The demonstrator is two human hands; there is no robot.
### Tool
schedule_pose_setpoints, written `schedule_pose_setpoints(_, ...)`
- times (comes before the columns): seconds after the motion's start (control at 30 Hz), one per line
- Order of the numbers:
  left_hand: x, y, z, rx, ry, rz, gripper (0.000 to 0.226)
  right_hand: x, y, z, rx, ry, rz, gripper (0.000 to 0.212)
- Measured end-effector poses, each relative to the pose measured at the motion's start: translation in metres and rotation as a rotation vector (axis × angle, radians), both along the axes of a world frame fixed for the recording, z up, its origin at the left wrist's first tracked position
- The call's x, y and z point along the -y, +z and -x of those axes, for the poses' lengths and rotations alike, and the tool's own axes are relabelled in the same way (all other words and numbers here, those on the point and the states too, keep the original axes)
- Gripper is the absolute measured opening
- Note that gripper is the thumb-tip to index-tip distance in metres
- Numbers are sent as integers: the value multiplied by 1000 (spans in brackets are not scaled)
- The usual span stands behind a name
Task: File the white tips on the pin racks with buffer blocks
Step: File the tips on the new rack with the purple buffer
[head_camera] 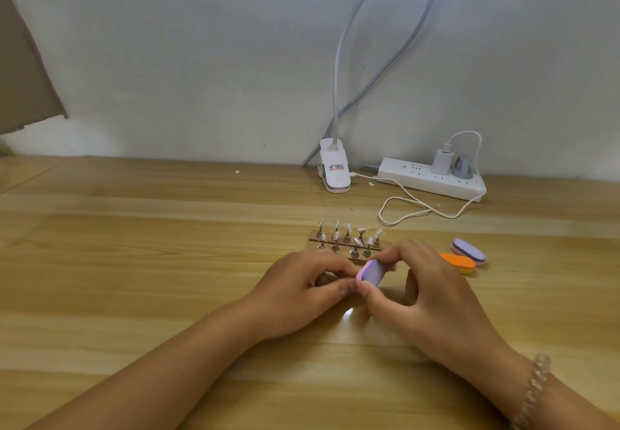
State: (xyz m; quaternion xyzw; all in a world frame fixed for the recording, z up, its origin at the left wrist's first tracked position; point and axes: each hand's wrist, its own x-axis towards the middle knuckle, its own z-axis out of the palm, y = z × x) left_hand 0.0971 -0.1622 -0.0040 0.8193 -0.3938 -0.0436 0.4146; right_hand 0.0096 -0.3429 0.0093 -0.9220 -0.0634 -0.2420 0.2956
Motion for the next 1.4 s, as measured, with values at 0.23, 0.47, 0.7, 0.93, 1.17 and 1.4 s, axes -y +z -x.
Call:
schedule_pose_setpoints(0.23, 0, -1, -1, 10, -2, -9, 19, -6, 1, 4, 8, 49, 71, 29)
schedule_pose_setpoints(0.47, -1, -1, -1, 23, -5, -18, 24, -7, 0, 4, 14, 60, 96, 29)
schedule_pose_setpoints(0.7, -1, -2, 0, 22, -6, -8, 21, -2, -1, 1, 14, 29, 63, 28)
schedule_pose_setpoints(0.93, -1, -2, 0, 22, -10, 16, 10, 4, -1, -3, 20, -31, -8, 25)
schedule_pose_setpoints(1.17, -1, -2, 0, 17, -2, 13, 10, 2, 0, -1, 10, -4, -28, 26)
schedule_pose_setpoints(1.4, 0, -2, 1, -1, 1, 12, 13, -4, 0, 3, 3, 59, 27, 30)
